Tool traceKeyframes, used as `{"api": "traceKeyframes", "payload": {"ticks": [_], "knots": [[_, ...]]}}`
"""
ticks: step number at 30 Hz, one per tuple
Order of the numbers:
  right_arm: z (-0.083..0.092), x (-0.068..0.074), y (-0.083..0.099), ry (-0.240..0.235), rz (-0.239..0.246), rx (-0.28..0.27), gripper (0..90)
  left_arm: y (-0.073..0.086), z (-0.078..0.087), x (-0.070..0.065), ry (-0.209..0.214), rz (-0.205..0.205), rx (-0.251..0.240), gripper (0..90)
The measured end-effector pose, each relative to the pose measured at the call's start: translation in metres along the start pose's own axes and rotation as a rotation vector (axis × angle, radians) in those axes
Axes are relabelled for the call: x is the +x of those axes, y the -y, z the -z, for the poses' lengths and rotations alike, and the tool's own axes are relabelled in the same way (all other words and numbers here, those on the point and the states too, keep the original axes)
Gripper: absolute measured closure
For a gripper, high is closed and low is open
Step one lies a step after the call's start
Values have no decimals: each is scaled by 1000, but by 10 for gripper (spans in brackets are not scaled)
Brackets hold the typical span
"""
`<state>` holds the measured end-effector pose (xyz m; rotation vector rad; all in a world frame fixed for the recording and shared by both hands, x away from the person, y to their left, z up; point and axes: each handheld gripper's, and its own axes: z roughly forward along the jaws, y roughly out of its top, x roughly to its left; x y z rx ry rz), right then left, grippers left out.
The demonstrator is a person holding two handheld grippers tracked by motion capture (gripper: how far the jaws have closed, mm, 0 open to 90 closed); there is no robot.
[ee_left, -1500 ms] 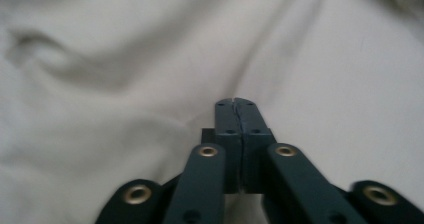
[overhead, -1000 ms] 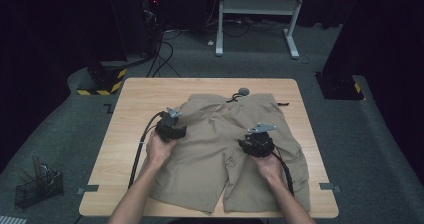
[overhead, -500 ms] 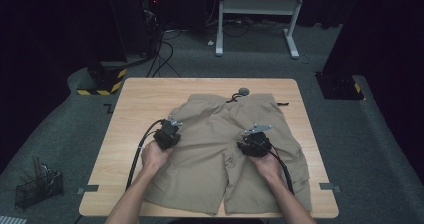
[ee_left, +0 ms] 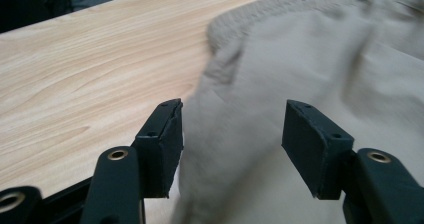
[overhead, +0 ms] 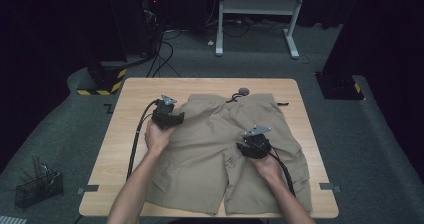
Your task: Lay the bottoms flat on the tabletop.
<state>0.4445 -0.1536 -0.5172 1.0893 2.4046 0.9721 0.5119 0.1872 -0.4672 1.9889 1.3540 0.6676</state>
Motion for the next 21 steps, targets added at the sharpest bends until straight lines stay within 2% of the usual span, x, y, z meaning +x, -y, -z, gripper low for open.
{"api": "traceKeyframes", "payload": {"ticks": [3,5,9,10,11,12,13,14,15,17,19,20,21], "knots": [[1,0,0,-2,1,10,578,-7,-21,5,13,60,44,474],[3,0,0,-5,5,19,578,-12,-34,4,27,77,73,481],[4,0,1,-6,8,26,576,-19,-55,-5,36,49,147,437],[4,0,1,-6,8,26,576,-19,-55,-5,36,49,147,436],[4,0,2,-6,7,18,576,-18,-61,-7,36,43,181,447],[4,0,2,-6,5,16,575,-16,-63,-8,43,40,199,515],[4,0,2,-6,4,15,574,-15,-65,-8,51,30,219,613],[4,0,2,-7,5,15,574,-15,-65,-8,51,30,219,722],[4,0,2,-8,6,15,573,-15,-63,-10,49,2,236,833],[4,0,2,-9,8,15,572,-17,-61,-15,-6,-61,272,866],[4,0,2,-10,11,15,572,-19,-55,-20,-105,-153,266,872],[4,0,2,-11,9,15,572,-20,-51,-20,-141,-171,247,874],[4,0,2,-11,10,15,572,-23,-45,-16,-162,-165,223,874]]}}
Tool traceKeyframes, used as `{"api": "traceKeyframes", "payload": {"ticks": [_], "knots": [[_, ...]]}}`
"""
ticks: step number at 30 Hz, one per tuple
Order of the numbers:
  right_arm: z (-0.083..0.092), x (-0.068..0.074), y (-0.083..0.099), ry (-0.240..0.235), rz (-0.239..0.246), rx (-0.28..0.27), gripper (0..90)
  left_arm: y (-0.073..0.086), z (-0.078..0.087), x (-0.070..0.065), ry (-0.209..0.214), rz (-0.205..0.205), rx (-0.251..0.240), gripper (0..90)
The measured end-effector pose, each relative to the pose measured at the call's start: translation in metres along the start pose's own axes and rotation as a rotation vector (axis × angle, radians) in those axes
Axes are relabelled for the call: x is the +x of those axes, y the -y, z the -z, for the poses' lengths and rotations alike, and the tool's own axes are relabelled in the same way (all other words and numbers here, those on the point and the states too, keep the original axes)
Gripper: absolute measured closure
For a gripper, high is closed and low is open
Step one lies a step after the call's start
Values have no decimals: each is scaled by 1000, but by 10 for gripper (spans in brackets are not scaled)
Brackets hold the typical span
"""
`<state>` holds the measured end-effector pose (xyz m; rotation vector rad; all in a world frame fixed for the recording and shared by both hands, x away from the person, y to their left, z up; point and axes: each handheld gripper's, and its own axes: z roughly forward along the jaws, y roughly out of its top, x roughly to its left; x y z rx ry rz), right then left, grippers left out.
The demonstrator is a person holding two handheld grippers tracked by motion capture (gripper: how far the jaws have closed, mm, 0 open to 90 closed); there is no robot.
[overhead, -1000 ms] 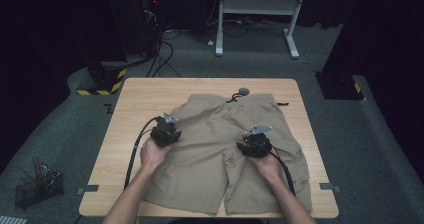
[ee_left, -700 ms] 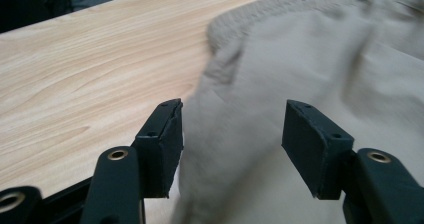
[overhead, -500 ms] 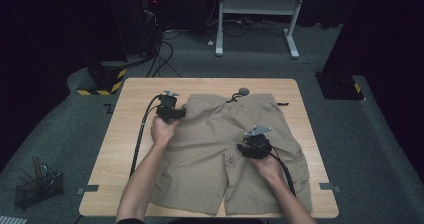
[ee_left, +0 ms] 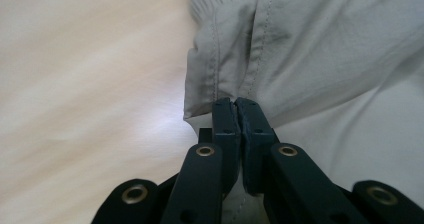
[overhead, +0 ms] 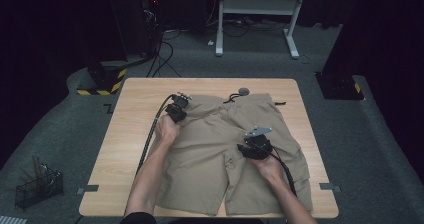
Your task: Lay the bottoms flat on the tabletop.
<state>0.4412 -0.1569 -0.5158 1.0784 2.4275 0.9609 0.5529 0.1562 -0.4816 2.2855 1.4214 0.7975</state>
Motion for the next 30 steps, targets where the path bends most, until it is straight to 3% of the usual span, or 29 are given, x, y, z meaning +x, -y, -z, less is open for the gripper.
{"api": "traceKeyframes", "payload": {"ticks": [3,4,5,7,8,9,10,13,14,15,17,19,20,22,24,25,26,27,30], "knots": [[0,0,0,-3,2,0,571,-2,11,21,-82,65,-66,873],[0,0,0,-10,7,-1,571,-2,10,25,-112,75,-61,870],[0,1,0,-10,11,0,569,-1,5,28,-114,76,-28,860],[-1,4,-1,-12,16,1,560,3,-3,26,-83,66,1,757],[-1,4,-2,-13,16,2,554,5,-5,23,-54,68,-6,633],[-1,3,-2,-18,10,6,552,5,-5,23,-54,68,-6,547],[0,2,-2,-21,2,10,552,12,-1,19,0,67,-43,498],[12,-2,-3,5,-14,-22,562,22,11,17,94,101,-98,409],[18,-5,-3,16,-24,-41,563,25,15,16,124,108,-105,396],[23,-9,-3,31,-35,-49,563,25,15,16,124,108,-105,383],[30,-17,-3,79,-39,-34,564,39,25,8,166,83,-116,362],[32,-22,-2,101,-50,-29,566,44,27,6,169,67,-119,349],[32,-33,0,118,-85,-24,597,53,31,2,152,45,-124,344],[28,-42,2,105,-104,4,700,60,35,1,133,38,-134,344],[19,-45,3,84,-77,60,841,64,43,5,126,53,-159,344],[19,-45,3,84,-77,60,841,64,43,5,126,53,-159,342],[14,-44,3,83,-31,74,890,66,48,8,129,64,-175,342],[14,-45,2,84,-43,76,892,68,57,14,146,96,-202,341],[10,-51,-2,93,-72,72,879,74,66,17,210,155,-220,324]]}}
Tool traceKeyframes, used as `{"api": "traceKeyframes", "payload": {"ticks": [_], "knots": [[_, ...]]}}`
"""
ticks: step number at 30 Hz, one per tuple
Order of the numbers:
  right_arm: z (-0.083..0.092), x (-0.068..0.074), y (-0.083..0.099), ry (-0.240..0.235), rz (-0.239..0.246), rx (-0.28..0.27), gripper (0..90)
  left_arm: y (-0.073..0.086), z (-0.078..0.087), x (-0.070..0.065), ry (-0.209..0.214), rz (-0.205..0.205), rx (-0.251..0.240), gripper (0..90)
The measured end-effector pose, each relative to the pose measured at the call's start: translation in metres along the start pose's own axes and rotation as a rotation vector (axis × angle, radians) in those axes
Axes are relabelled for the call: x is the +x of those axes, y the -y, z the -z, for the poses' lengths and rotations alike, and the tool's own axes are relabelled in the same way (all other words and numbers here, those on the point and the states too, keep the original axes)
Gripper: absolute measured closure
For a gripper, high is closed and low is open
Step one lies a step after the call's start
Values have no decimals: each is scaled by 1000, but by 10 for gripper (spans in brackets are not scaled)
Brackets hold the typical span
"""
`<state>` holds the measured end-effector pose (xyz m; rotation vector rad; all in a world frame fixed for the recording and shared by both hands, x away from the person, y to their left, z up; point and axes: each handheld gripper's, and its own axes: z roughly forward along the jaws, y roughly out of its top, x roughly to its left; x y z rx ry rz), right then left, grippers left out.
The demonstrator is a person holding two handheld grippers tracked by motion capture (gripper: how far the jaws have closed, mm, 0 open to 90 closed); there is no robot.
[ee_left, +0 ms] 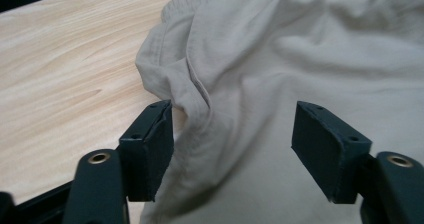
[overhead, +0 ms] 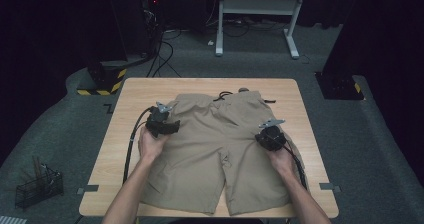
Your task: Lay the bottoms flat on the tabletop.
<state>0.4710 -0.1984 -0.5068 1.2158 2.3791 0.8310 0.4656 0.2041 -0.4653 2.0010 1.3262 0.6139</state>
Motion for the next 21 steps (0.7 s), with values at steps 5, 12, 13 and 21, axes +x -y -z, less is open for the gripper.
{"api": "traceKeyframes", "payload": {"ticks": [5,12,13,21], "knots": [[17,-6,-6,-6,-30,-122,669,20,0,-14,4,-23,18,309],[5,-43,-6,116,-160,-72,555,40,-3,-18,-35,-63,72,301],[3,-46,-5,129,-172,-67,548,44,-3,-18,-24,-52,77,301],[-11,-58,0,146,-186,-57,624,70,-8,-15,4,41,20,294]]}}
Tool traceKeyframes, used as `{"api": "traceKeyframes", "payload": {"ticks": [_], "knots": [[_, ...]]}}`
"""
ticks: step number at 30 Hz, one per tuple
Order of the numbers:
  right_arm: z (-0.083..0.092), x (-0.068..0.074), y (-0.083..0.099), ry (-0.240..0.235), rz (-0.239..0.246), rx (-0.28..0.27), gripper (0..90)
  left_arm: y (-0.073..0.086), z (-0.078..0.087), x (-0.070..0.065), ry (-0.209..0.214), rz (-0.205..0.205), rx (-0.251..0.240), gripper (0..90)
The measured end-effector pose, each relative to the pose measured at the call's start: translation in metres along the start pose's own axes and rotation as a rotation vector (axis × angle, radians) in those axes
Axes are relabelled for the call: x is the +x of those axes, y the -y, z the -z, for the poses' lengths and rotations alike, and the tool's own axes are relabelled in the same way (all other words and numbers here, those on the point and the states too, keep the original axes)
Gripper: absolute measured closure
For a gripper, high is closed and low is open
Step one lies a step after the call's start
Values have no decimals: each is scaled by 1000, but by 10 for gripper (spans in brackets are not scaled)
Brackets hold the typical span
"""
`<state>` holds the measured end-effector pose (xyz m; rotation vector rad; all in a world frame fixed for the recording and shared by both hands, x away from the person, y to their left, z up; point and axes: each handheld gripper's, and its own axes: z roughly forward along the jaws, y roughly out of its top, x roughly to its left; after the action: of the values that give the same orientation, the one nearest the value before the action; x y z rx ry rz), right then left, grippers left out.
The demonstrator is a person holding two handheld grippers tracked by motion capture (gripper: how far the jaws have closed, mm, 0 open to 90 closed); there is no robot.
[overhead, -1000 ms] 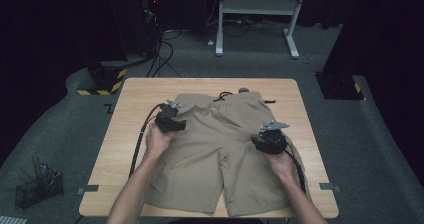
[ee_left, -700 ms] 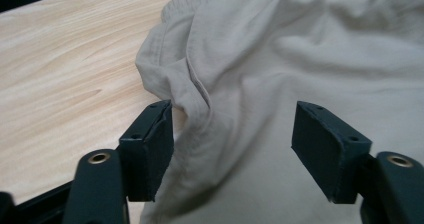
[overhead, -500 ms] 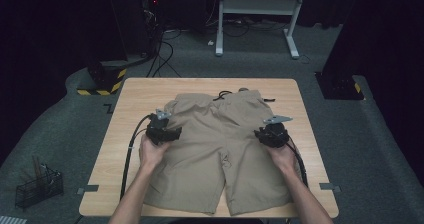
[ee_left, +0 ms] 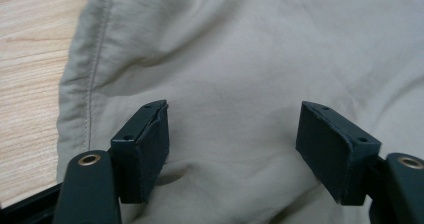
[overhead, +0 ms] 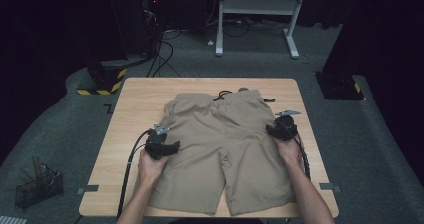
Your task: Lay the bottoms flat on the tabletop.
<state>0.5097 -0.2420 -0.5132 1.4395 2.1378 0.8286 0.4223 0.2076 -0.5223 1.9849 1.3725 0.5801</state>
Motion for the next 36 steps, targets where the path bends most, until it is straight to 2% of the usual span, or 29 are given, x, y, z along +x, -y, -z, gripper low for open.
{"api": "traceKeyframes", "payload": {"ticks": [1,2,3,5,7,8,9,10,12,13,14,15,16,17,18,19,21,22,23,25,27,29,30,31,32,33,34,35,36], "knots": [[1,0,-1,-7,11,6,720,2,0,-1,-4,-8,-16,294],[1,0,-1,-7,11,6,720,2,0,-1,-4,-8,-16,292],[1,3,-8,-16,72,59,887,6,0,-1,-4,-5,-40,293],[-1,6,-16,-14,128,111,898,6,0,-1,-8,-2,-39,293],[-3,1,-22,-17,130,126,899,6,0,-1,-11,1,-39,291],[-3,1,-22,-17,130,126,899,6,0,-1,-11,1,-39,291],[2,-7,-27,-8,91,75,899,6,0,-1,-11,1,-39,291],[2,-7,-27,-8,91,75,899,6,0,-1,-11,1,-39,291],[10,-17,-29,33,59,11,897,6,0,-1,-11,1,-39,290],[10,-17,-29,33,59,11,897,6,0,-1,-11,1,-39,291],[9,-24,-28,40,25,1,893,6,0,-2,-11,-1,-41,290],[3,-25,-27,41,22,36,886,6,0,-2,-12,0,-41,289],[-7,-24,-26,45,39,104,863,6,0,-2,-12,0,-40,288],[-10,-21,-24,60,70,98,802,6,0,-2,-12,0,-39,286],[-10,-19,-26,66,68,100,737,6,0,-2,-13,0,-40,286],[-7,-19,-27,39,59,83,685,6,0,-2,-13,1,-40,286],[8,-15,-28,32,64,21,627,6,0,-1,-12,-1,-39,286],[8,-15,-28,32,64,21,627,6,0,-1,-12,-1,-39,286],[29,-11,-24,15,80,-9,601,6,0,-1,-12,-1,-38,286],[53,-7,-14,2,103,-31,598,6,0,-1,-12,-1,-38,286],[76,-6,3,-11,104,-37,598,6,0,-1,-12,-1,-38,286],[93,-7,25,-5,95,-16,598,6,0,-1,-13,-1,-39,286],[93,-7,25,-5,95,-16,598,6,0,-1,-13,-1,-39,286],[103,-8,50,5,83,6,600,6,0,-2,-14,0,-39,285],[103,-8,50,5,83,6,600,6,0,-2,-14,0,-39,285],[106,-9,73,31,74,41,615,6,0,-2,-15,1,-39,284],[105,-10,82,23,54,54,633,6,0,-2,-16,0,-39,284],[103,-11,89,19,44,72,681,6,0,-2,-16,1,-39,283],[101,-11,95,21,50,94,783,6,0,-2,-16,2,-38,283]]}}
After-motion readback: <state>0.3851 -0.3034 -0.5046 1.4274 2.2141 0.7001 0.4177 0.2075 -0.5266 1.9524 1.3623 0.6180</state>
